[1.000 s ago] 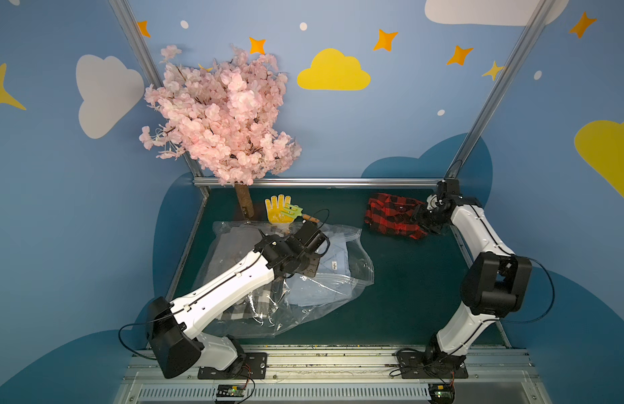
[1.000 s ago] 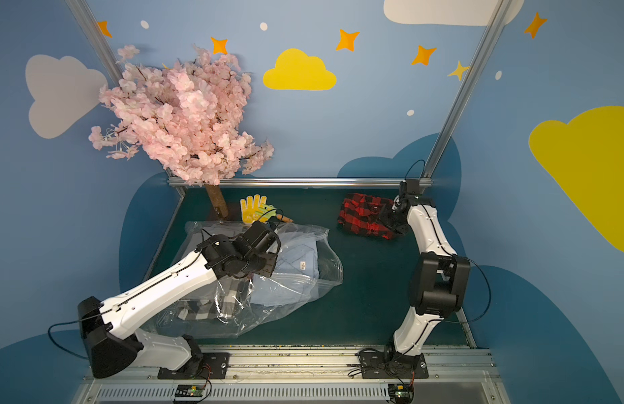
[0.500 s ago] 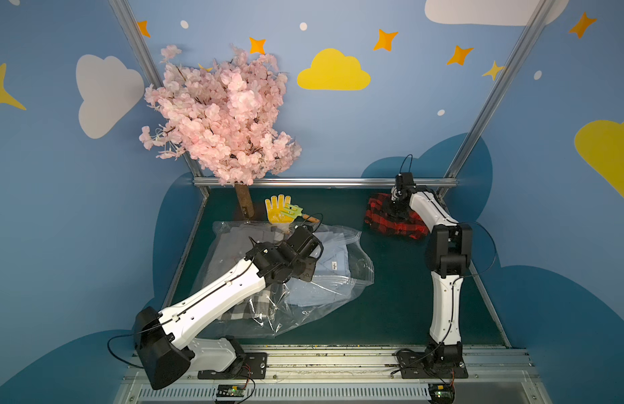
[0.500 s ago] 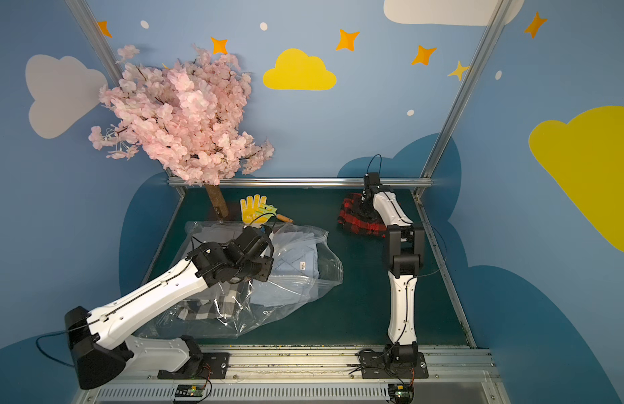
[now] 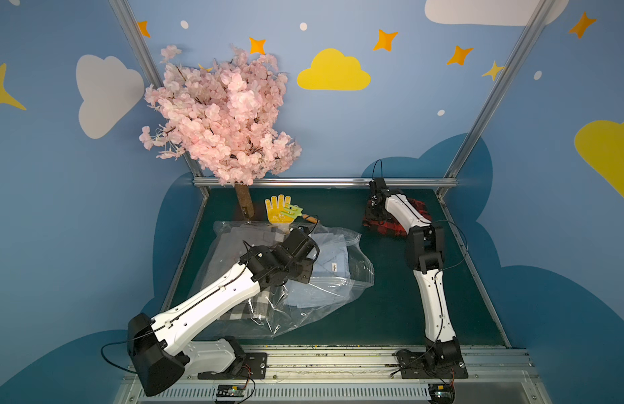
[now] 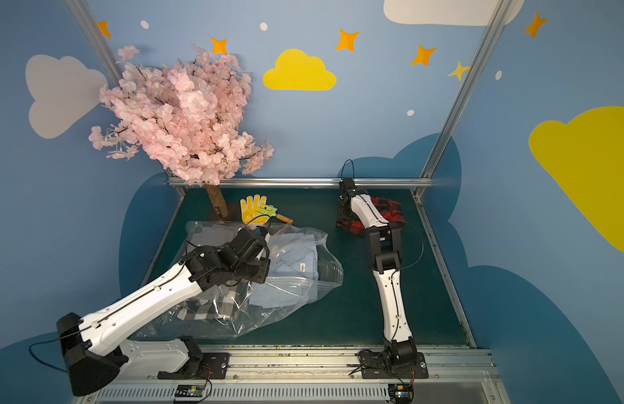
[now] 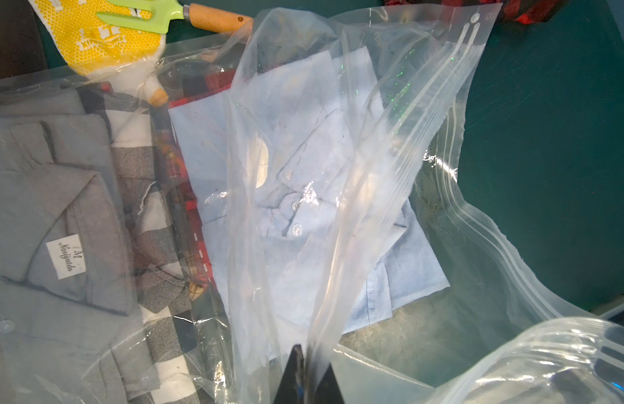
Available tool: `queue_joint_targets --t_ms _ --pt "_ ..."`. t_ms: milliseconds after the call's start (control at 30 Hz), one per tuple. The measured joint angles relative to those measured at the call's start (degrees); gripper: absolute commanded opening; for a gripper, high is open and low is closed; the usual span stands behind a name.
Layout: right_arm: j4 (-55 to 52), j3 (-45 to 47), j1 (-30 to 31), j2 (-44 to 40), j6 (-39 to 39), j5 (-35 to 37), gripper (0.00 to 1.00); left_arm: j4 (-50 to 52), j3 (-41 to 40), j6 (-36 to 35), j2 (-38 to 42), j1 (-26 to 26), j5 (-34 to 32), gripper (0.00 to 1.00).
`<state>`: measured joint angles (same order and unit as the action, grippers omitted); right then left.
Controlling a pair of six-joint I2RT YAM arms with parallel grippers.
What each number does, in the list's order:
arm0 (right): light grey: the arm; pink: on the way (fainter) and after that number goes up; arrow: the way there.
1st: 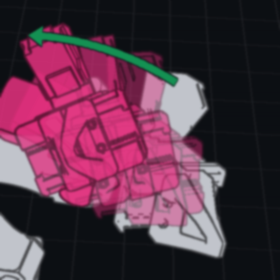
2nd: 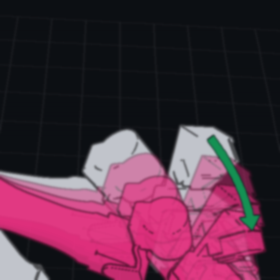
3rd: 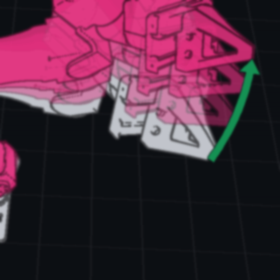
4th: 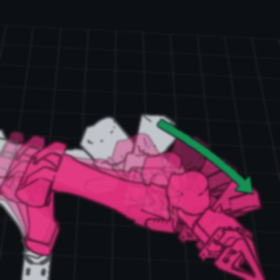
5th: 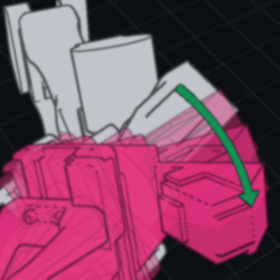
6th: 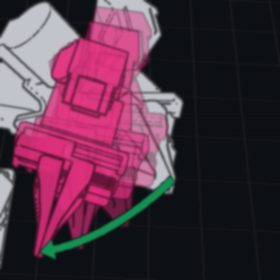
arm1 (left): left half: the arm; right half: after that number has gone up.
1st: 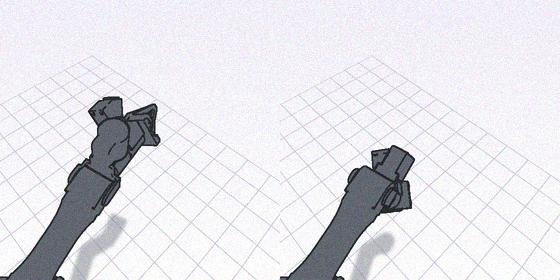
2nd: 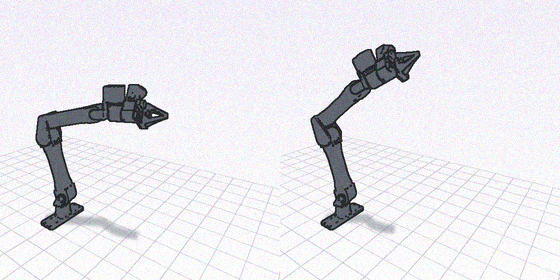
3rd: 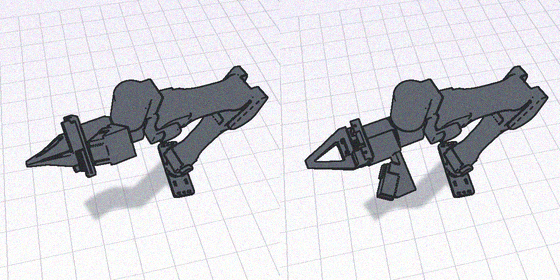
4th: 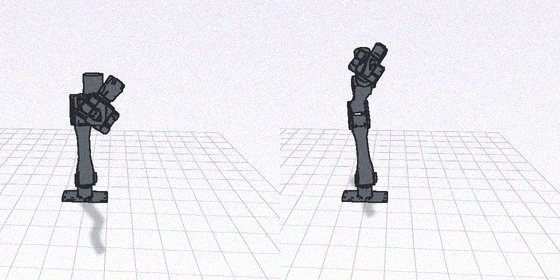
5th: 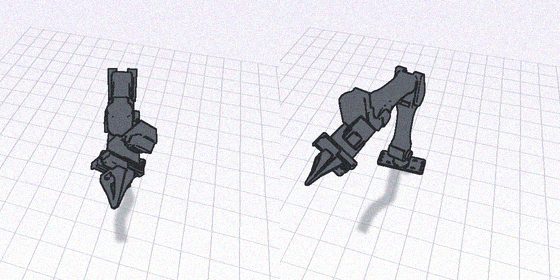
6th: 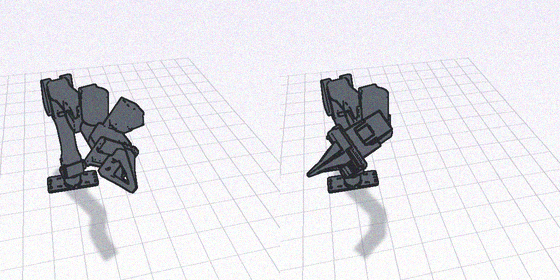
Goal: Take the shirt out of the vacuum bag
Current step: Move the shirt at the center of the board.
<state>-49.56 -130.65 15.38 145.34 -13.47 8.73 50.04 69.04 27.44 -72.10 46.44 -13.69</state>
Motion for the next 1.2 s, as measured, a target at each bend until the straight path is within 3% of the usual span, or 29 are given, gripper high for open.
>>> queue_joint_targets --t_ms 400,700,900,1100,1200 --pt "-3.67 7.93 1.31 -5.51 -0.92 -9.53 0.48 -0.11 0.02 0.02 0.63 -0.11 0.04 0.09" --pt "-3.43 12.72 2.69 -9.57 -2.84 -15.17 0.57 -2.95 -1.07 0.44 1.16 -0.15 3.52 0.08" --pt "-1.92 23.69 0.17 -24.65 -4.87 -22.91 0.58 -6.47 -1.01 1.51 0.00 1.11 7.37 0.08" --pt "6.49 45.00 -4.76 -49.00 -7.85 -34.93 0.58 -9.62 -1.03 2.45 -1.75 2.10 9.75 0.08" --pt "12.28 57.20 -4.50 -55.06 -10.51 -41.97 0.56 -10.97 -1.05 2.71 -1.79 2.16 10.60 0.08"
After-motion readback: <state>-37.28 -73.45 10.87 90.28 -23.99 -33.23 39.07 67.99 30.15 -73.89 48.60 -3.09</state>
